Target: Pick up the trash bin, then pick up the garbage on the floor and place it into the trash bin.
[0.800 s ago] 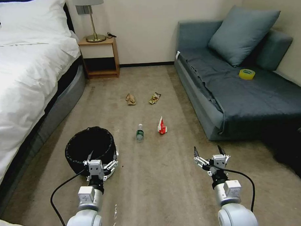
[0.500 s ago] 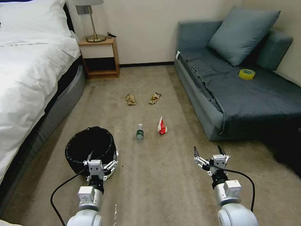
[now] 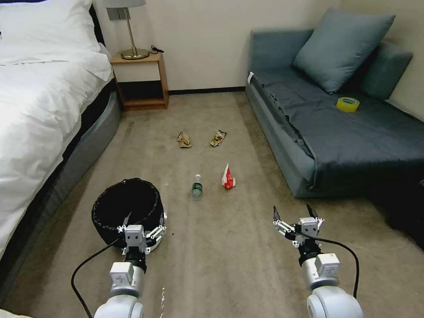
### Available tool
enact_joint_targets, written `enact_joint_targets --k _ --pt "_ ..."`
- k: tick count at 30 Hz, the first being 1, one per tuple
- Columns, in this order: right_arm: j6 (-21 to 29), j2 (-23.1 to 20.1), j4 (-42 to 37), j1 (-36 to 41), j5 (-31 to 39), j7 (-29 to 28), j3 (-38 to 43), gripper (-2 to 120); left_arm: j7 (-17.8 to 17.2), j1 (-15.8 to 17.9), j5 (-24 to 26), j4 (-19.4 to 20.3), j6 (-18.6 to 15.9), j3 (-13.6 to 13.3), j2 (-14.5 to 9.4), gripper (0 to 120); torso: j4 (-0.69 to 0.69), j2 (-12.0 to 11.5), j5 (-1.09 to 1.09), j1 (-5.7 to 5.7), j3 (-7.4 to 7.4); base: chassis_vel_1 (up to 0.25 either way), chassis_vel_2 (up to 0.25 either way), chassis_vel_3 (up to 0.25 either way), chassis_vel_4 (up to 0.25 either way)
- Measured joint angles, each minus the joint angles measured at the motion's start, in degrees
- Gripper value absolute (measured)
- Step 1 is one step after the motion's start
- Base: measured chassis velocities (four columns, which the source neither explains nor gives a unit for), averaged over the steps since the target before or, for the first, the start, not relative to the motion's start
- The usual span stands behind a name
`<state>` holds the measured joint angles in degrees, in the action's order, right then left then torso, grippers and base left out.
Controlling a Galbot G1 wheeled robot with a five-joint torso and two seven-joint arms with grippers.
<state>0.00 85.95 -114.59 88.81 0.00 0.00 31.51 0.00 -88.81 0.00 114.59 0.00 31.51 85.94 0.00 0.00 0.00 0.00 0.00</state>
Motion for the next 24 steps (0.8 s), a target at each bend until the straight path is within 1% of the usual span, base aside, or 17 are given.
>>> enact_joint_targets --k 18,19,20,21,22,24 --pt "0.15 0.00 -0.44 -0.07 0.16 0.02 0.12 100 0.02 0.00 0.05 0.16 -0.29 0.11 0.06 100 0.00 0.00 0.00 -0.01 0.00 0.000 0.000 0.000 0.000" --pt "0.83 0.04 -1.76 -0.28 0.71 0.17 0.50 100 0.10 0.01 0.19 0.91 -1.16 0.46 0.33 100 0.01 0.00 0.00 0.00 0.00 0.000 0.000 0.000 0.000" --pt "0.83 0.04 -1.76 -0.28 0.71 0.17 0.50 100 0.10 0.01 0.19 0.91 -1.16 0.46 0.33 100 0.01 0.00 0.00 0.00 0.00 0.000 0.000 0.000 0.000" --pt "1.59 0.08 -3.32 -0.60 1.35 0.35 0.98 100 0.16 0.05 0.41 1.98 -2.31 0.94 0.73 100 0.00 0.00 0.01 0.00 0.00 0.000 0.000 0.000 0.000" --pt "2.44 0.16 -5.12 -0.96 2.05 0.55 1.50 100 0.35 0.14 0.77 3.75 -4.04 1.72 1.36 100 0.00 0.00 0.01 0.00 0.00 0.000 0.000 0.000 0.000" --pt "5.25 0.39 -10.60 -1.88 4.35 1.30 3.10 100 0.93 0.36 1.82 8.86 -9.54 4.04 3.32 100 0.00 0.00 0.00 0.00 0.00 0.000 0.000 0.000 0.000"
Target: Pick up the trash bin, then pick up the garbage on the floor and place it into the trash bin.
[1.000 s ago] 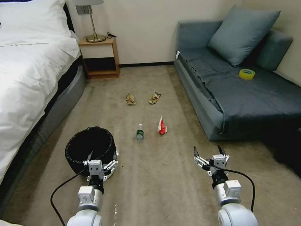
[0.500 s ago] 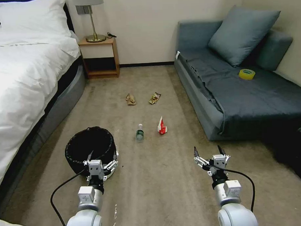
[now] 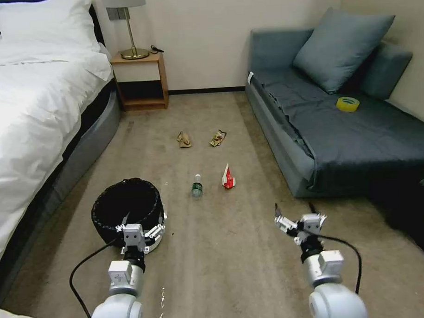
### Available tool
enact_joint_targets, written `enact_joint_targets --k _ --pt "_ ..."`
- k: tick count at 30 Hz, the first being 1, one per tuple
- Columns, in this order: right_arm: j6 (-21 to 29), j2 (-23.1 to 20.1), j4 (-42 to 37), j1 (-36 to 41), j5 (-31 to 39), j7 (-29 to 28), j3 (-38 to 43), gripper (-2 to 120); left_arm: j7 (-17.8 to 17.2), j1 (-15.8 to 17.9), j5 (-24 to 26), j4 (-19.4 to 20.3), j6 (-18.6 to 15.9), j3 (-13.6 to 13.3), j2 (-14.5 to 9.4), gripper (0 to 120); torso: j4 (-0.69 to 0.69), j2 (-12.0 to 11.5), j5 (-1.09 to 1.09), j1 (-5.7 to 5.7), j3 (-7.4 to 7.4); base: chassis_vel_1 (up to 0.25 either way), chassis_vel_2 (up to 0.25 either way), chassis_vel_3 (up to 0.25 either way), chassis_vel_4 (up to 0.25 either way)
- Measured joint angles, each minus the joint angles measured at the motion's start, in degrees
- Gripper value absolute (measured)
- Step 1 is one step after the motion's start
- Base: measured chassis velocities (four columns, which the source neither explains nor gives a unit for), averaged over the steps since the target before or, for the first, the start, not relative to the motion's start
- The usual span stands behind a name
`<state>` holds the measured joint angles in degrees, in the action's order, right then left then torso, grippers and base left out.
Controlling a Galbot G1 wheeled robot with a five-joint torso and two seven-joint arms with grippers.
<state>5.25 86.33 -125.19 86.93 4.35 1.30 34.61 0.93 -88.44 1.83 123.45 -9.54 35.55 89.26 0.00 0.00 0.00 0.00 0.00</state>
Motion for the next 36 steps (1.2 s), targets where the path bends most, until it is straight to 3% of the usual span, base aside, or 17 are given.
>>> enact_joint_targets --k 1,3,5,13,17,19,21,23,24,25,28,36 --pt "0.00 0.00 0.00 0.00 0.00 0.00 0.00 100 0.00 0.00 0.00 0.00 0.00 0.00 0.00 100 0.00 0.00 0.00 0.00 0.00 0.000 0.000 0.000 0.000" --pt "1.73 0.15 -3.48 -0.67 1.40 0.44 1.02 100 0.39 0.15 0.68 3.30 -3.47 1.46 1.21 100 0.00 0.00 0.00 0.00 0.00 0.000 0.000 0.000 0.000" --pt "3.34 -0.02 -7.41 -1.54 4.26 0.88 2.66 100 1.30 0.16 1.92 7.40 -6.96 4.57 2.22 100 0.00 0.01 0.00 0.00 0.01 0.000 0.000 0.000 0.000" --pt "3.65 -0.15 -7.93 -1.79 5.54 0.93 3.08 100 0.31 0.91 4.50 7.77 -9.99 7.90 0.48 100 0.00 0.00 0.00 0.00 0.00 0.000 0.000 0.000 0.000" --pt "3.66 -0.15 -7.65 -1.83 5.54 0.84 3.05 100 -1.78 3.10 8.37 5.44 -13.05 10.70 -1.39 100 0.00 0.00 0.00 0.00 0.00 0.000 0.000 0.000 0.000" --pt "3.96 -0.19 -7.59 -1.90 5.51 0.80 2.93 100 -4.64 5.74 12.62 2.44 -17.18 12.32 -3.40 100 0.00 0.00 0.00 0.00 0.00 0.000 0.000 0.000 0.000" --pt "4.09 -0.21 -7.56 -1.97 5.50 0.80 2.87 100 -5.54 6.54 13.92 1.51 -18.35 12.58 -4.01 100 -0.01 0.00 0.01 0.00 0.00 0.000 0.000 0.000 0.000" --pt "4.35 -0.23 -7.51 -2.13 5.46 0.78 2.76 100 -8.77 8.50 17.26 -0.78 -21.06 12.80 -5.35 100 0.00 0.00 0.01 0.00 0.00 0.000 0.000 0.000 0.000" --pt "4.62 -0.23 -7.45 -2.29 5.43 0.77 2.60 100 -12.17 10.47 20.79 -2.91 -23.32 12.70 -6.64 100 -0.01 0.00 0.02 0.00 0.00 0.000 0.000 0.000 0.000" --pt "4.62 -0.23 -7.45 -2.29 5.43 0.77 2.60 100 -12.17 10.47 20.79 -2.91 -23.32 12.70 -6.64 100 -0.01 0.00 0.02 0.00 0.00 0.000 0.000 0.000 0.000" --pt "5.18 -0.35 -7.36 -2.50 5.37 0.75 2.45 100 -17.38 14.23 25.28 -6.95 -26.19 12.42 -8.75 100 0.00 0.00 0.02 0.00 0.00 0.000 0.000 0.000 0.000" --pt "5.45 -0.55 -7.20 -2.46 5.19 0.64 2.65 100 -22.47 20.94 30.19 -12.97 -29.13 11.67 -12.81 100 0.00 0.00 -0.01 0.00 0.00 0.000 0.000 0.000 0.000"
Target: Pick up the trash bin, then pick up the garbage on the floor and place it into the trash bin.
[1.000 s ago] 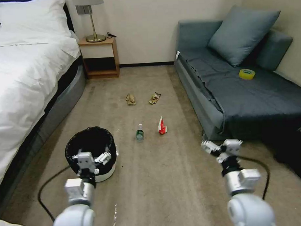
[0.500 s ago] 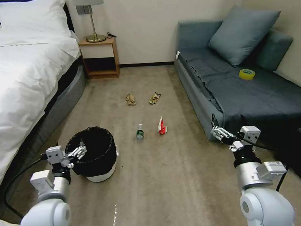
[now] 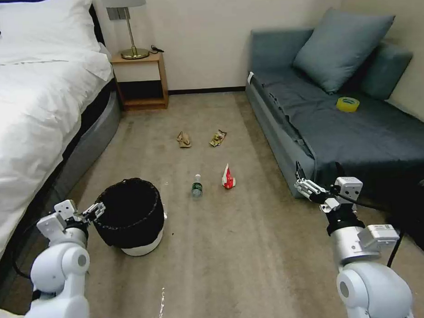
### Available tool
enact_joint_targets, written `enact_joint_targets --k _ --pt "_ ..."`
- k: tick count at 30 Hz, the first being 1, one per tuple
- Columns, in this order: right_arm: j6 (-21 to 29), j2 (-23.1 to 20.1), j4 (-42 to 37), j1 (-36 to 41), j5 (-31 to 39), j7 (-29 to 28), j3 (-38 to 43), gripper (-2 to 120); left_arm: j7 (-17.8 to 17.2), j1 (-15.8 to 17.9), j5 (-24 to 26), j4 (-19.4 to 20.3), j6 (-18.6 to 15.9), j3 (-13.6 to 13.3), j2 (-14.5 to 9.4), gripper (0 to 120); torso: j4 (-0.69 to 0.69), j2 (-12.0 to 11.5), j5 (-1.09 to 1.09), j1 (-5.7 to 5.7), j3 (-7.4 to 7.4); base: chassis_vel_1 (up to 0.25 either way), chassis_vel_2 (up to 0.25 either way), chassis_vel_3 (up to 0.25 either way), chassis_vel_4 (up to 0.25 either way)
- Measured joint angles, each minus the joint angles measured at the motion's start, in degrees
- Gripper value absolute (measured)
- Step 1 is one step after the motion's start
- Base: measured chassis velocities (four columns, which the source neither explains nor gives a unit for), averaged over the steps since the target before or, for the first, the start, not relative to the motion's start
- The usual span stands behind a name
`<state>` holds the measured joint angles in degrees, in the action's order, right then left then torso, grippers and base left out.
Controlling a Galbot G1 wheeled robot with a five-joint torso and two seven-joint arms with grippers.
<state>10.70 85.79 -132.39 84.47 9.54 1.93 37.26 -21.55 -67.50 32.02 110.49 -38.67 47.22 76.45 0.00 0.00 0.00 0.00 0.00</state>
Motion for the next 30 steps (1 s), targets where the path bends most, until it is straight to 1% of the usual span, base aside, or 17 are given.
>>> enact_joint_targets --k 3,6,7,8,9,10,11,13,14,15,17,21,27,29,30 --pt "0.03 0.08 -0.01 0.01 -0.10 -0.02 0.04 100 -1.58 1.51 2.19 -1.62 -1.21 -0.54 -1.17 100 0.00 0.00 0.01 0.00 0.00 0.000 0.000 0.000 0.000" --pt "0.09 0.31 -0.15 0.14 -0.23 -0.12 0.21 100 -4.37 4.34 6.60 -5.42 -3.12 -1.48 -3.59 100 0.00 0.00 0.00 0.00 0.00 0.000 0.000 0.000 0.000" --pt "0.09 0.31 -0.15 0.14 -0.23 -0.12 0.21 100 -4.37 4.34 6.60 -5.42 -3.12 -1.48 -3.59 100 0.00 0.00 0.00 0.00 0.00 0.000 0.000 0.000 0.000" --pt "0.09 0.37 -0.18 0.23 -0.27 -0.15 0.27 100 -5.09 5.06 8.07 -6.70 -3.50 -1.83 -4.38 100 0.00 0.00 0.02 0.00 0.00 0.000 0.000 0.000 0.000" --pt "0.09 0.39 -0.20 0.26 -0.29 -0.16 0.30 100 -5.43 5.35 8.72 -7.21 -3.58 -1.97 -4.69 100 0.00 0.00 0.02 0.00 0.00 0.000 0.000 0.000 0.000" --pt "0.09 0.54 -0.23 0.29 -0.40 -0.19 0.33 100 -6.69 6.58 11.17 -9.35 -3.74 -2.48 -5.86 100 0.00 0.00 0.00 0.00 0.00 0.000 0.000 0.000 0.000" --pt "0.10 0.62 -0.23 0.25 -0.50 -0.21 0.30 100 -7.52 7.38 12.59 -10.96 -3.76 -2.79 -6.56 100 0.00 0.00 0.00 0.00 0.00 0.000 0.000 0.000 0.000" --pt "0.12 0.64 -0.24 0.23 -0.54 -0.22 0.26 100 -7.78 7.65 13.06 -11.57 -3.77 -2.92 -6.82 100 0.00 0.00 0.01 0.00 0.00 0.000 0.000 0.000 0.000" --pt "0.19 0.73 -0.24 0.16 -0.64 -0.22 0.11 100 -8.28 8.54 13.97 -13.63 -3.78 -3.43 -7.67 99 0.00 0.00 0.01 0.00 0.00 0.000 0.000 0.000 0.000" --pt "0.22 0.78 -0.24 0.12 -0.68 -0.21 0.07 100 -8.50 9.02 14.40 -14.71 -3.78 -3.69 -8.05 99 -0.01 0.00 0.01 0.00 0.00 0.000 0.000 0.000 0.000" --pt "0.24 0.83 -0.27 0.09 -0.69 -0.21 0.06 100 -8.60 9.32 14.72 -15.45 -3.77 -3.89 -8.30 99 0.00 0.00 0.01 0.00 0.00 0.000 0.000 0.000 0.000" --pt "0.29 1.10 -0.40 0.05 -0.79 -0.20 0.02 100 -8.78 10.41 16.63 -18.46 -3.74 -4.67 -8.95 99 0.00 0.00 0.01 0.00 0.00 0.000 0.000 0.000 0.000" --pt "0.41 1.15 -0.46 -0.16 -0.83 -0.17 -0.15 100 -9.06 11.50 18.15 -20.51 -3.66 -5.61 -9.10 99 -0.01 0.00 0.00 0.00 0.00 0.000 0.000 0.000 0.000" --pt "0.42 1.16 -0.47 -0.14 -0.84 -0.17 -0.09 100 -9.15 12.18 18.31 -21.54 -3.63 -6.36 -9.13 99 -0.01 0.00 0.01 0.00 0.00 0.000 0.000 0.000 0.000" --pt "0.42 1.16 -0.50 -0.09 -0.85 -0.17 -0.02 100 -9.21 12.94 18.61 -22.49 -3.61 -7.20 -9.19 99 0.00 0.00 0.01 0.00 0.00 0.000 0.000 0.000 0.000"
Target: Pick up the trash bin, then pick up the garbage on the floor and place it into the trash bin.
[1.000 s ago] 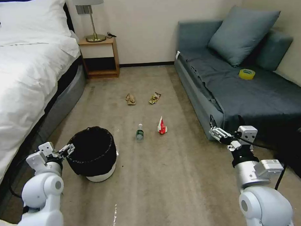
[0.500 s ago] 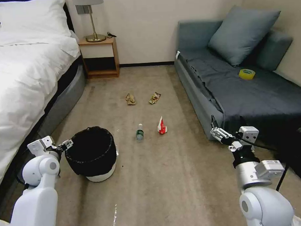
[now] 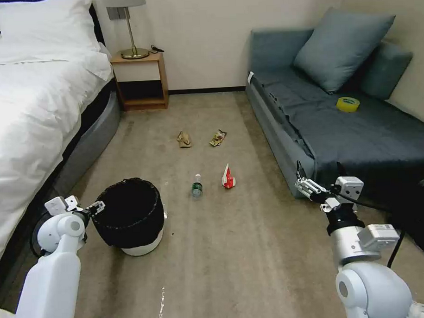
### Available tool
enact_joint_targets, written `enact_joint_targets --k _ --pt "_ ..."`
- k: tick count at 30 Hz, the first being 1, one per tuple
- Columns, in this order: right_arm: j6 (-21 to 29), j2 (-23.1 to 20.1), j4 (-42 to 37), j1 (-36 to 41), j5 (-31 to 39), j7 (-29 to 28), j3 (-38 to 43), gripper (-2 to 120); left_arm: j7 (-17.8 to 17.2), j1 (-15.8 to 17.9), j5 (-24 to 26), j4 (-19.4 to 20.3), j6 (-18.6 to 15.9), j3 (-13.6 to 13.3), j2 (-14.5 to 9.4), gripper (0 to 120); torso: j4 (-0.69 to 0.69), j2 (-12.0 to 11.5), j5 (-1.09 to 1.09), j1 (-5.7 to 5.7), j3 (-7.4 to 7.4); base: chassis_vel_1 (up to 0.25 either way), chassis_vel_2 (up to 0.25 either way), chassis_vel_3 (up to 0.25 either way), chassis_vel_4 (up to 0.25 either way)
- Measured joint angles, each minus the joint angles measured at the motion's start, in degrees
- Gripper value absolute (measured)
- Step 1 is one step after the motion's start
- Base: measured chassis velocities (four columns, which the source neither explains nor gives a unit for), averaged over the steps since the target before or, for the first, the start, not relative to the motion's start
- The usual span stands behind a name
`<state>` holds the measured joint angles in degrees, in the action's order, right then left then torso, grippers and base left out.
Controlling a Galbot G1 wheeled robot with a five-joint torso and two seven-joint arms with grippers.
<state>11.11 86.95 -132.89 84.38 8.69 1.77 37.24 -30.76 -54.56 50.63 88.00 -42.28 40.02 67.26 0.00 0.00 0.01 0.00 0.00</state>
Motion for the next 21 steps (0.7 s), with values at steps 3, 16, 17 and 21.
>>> enact_joint_targets --k 3,16,17,21 --pt "-0.02 0.05 -0.02 0.06 -0.01 -0.02 0.11 100 -0.16 0.86 0.42 -1.11 0.02 -0.84 -0.01 99 0.01 0.00 -0.01 0.00 0.00 0.000 0.000 0.000 0.000" --pt "-0.49 0.02 0.58 -0.21 -0.01 -0.39 0.48 100 -0.72 2.93 0.87 -5.31 0.13 -3.03 0.31 77 0.01 0.00 -0.02 0.00 0.00 0.000 0.000 0.000 0.000" --pt "-0.61 0.07 0.81 -0.28 -0.02 -0.43 0.39 100 -0.78 2.98 0.79 -5.84 0.23 -3.04 0.23 71 0.00 0.00 -0.03 0.00 0.01 0.000 0.000 0.000 0.000" --pt "-0.67 0.11 1.12 -0.52 -0.05 -0.47 0.21 100 -0.73 3.14 0.75 -6.86 0.47 -2.79 0.11 57 -0.01 0.01 -0.06 0.00 0.01 0.000 0.000 0.000 0.000"
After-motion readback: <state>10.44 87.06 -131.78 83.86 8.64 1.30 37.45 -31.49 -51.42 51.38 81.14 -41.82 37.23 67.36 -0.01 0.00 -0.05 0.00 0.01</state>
